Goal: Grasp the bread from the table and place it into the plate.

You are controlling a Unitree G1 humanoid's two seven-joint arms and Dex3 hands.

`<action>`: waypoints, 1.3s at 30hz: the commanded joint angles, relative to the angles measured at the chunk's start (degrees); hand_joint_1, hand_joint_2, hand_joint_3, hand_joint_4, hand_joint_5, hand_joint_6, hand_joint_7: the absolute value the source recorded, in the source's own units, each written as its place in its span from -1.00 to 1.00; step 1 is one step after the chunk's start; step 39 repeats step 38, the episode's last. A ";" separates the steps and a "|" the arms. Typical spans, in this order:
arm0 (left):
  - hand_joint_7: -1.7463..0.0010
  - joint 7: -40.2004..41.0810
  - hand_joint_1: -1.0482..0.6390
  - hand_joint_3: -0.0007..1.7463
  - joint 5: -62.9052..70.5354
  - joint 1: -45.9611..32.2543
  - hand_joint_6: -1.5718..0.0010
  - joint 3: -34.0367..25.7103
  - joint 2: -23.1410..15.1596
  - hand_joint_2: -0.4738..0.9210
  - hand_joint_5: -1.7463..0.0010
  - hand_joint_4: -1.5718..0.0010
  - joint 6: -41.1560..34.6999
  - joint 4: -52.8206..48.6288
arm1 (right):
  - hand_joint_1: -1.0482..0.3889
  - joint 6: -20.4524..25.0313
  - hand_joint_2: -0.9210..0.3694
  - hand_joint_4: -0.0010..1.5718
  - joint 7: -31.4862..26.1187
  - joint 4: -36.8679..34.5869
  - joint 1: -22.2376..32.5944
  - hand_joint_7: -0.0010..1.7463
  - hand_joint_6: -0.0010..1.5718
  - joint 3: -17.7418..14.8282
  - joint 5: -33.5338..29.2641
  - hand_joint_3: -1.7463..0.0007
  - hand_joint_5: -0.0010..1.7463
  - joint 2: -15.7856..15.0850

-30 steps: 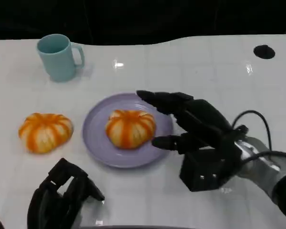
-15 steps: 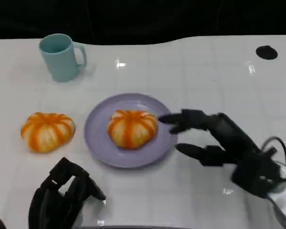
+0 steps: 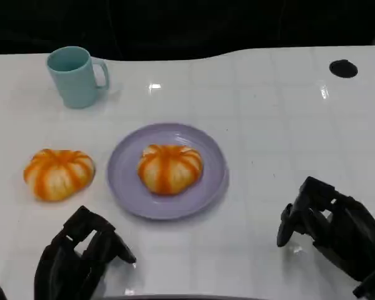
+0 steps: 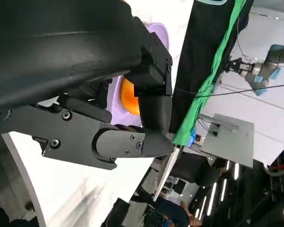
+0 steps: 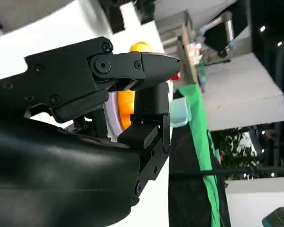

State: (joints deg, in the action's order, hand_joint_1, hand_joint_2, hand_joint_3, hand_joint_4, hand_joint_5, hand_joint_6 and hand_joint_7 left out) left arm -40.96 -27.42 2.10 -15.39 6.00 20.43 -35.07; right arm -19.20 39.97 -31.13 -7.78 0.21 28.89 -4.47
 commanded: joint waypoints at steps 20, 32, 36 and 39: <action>-0.79 -0.51 -0.42 -0.71 -0.29 0.45 0.38 -1.02 -2.20 1.00 -1.00 0.20 0.41 -1.05 | -0.26 11.25 -1.00 0.11 3.36 3.33 2.08 1.00 -0.17 -5.93 -0.05 0.56 1.00 3.02; -0.77 -0.83 -0.41 -0.71 -0.36 1.36 0.37 -1.44 -2.58 1.00 -1.00 0.20 1.30 -2.69 | -0.26 11.26 -1.00 0.10 3.08 2.90 1.31 1.00 -0.19 -7.20 -1.46 0.56 1.00 3.68; -0.78 -0.77 -0.41 -0.71 -0.27 1.21 0.37 -1.44 -2.38 1.00 -1.00 0.19 0.95 -2.47 | -0.25 10.23 -1.00 0.08 3.90 2.39 1.37 1.00 -0.20 -7.40 -1.75 0.54 1.00 3.65; -0.78 -0.72 -0.40 -0.71 -0.36 1.05 0.37 -1.44 -2.29 1.00 -1.00 0.19 0.72 -2.23 | -0.26 9.77 -1.00 0.08 4.00 2.13 1.36 1.00 -0.20 -7.39 -2.01 0.54 1.00 3.65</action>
